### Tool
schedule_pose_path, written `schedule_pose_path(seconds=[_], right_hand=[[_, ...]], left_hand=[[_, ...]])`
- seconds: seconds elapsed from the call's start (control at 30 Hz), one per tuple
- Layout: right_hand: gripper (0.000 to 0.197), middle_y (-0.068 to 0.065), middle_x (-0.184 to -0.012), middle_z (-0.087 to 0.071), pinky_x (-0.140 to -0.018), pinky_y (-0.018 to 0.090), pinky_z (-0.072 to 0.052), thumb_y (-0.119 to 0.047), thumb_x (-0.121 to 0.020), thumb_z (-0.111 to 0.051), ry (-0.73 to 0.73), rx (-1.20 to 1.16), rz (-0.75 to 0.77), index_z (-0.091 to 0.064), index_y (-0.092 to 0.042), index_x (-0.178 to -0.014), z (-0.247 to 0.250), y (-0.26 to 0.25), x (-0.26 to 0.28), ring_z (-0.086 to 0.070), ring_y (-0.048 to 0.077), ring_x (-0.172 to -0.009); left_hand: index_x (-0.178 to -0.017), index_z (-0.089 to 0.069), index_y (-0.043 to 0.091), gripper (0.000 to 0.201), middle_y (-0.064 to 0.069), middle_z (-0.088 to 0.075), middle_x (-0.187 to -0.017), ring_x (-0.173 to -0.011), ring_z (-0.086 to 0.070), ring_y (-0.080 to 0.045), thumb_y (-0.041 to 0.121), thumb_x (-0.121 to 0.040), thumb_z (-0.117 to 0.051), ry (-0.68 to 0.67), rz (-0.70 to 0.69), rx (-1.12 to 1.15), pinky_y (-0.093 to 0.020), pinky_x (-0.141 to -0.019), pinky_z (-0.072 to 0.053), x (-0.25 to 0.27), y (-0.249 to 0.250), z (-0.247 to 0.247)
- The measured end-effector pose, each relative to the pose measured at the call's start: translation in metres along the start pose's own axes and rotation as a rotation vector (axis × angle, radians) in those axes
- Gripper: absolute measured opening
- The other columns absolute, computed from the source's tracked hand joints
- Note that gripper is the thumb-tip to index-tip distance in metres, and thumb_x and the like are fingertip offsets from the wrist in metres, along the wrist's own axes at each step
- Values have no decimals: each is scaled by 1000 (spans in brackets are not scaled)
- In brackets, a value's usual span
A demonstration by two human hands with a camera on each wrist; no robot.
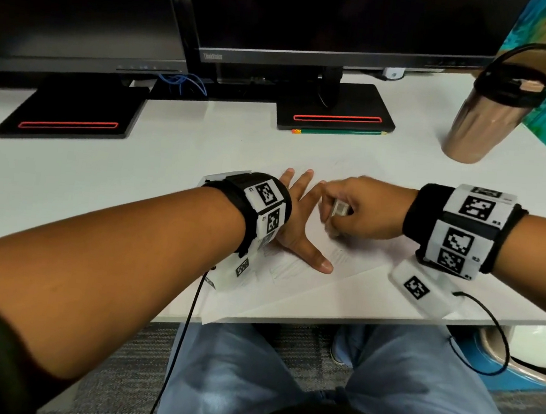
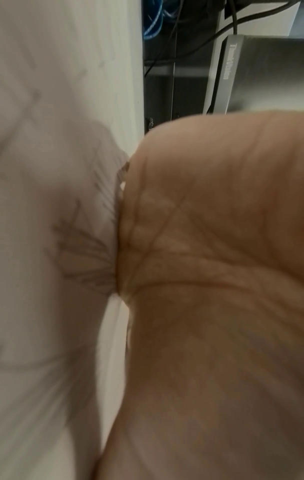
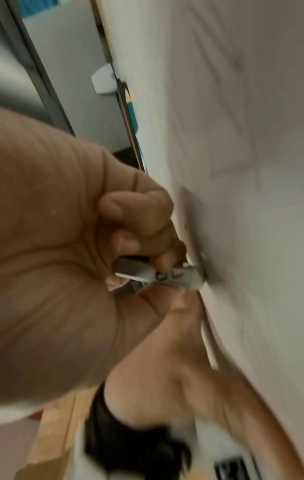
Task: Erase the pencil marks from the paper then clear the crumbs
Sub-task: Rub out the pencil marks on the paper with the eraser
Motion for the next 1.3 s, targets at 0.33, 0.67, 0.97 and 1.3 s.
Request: schedule_pose_path(seconds=[0.33, 0.67, 0.97, 1.3], right_hand=[[8, -8, -82, -72, -79, 31, -55, -14, -83, -67, -83, -41, 15, -63, -20, -87, -5, -2, 3, -66, 6, -78], [9, -12, -81, -70, -86, 37, -54, -15, -82, -67, -6, -52, -31, -63, -23, -82, 3, 1, 1, -65, 8, -83], [6, -12, -82, -70, -87, 38, -54, -16, -82, -68, 6, -44, -33, -64, -21, -83, 5, 5, 1, -66, 8, -84], [7, -11, -83, -73, -85, 38, -54, -17, -82, -67, -32, -42, -48, -63, -23, -84, 6, 15, 10, -67, 6, -83]], left_hand=[[-150, 30, 27, 145, -4, 37, -158, -146, 29, -35, 95, -55, -55, 5, 0, -2, -59, -119, 6, 0, 1, 0], [-151, 29, 27, 147, -3, 36, -158, -147, 28, -34, 96, -53, -55, 10, -1, 0, -61, -119, 4, -1, 0, -1], [-150, 31, 27, 146, -2, 37, -158, -147, 29, -34, 97, -53, -54, 10, 4, 5, -61, -119, 3, -2, -1, -1], [-150, 31, 26, 145, -4, 36, -158, -147, 28, -34, 95, -56, -55, -5, 8, -11, -59, -120, 4, 4, 2, 4]])
Point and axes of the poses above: each hand's wrist, its own x-axis away from the middle knuckle, its own z-axis out of the back of the hand, y = z × x, the point moved 1 cm from there along -x, towards the middle knuckle
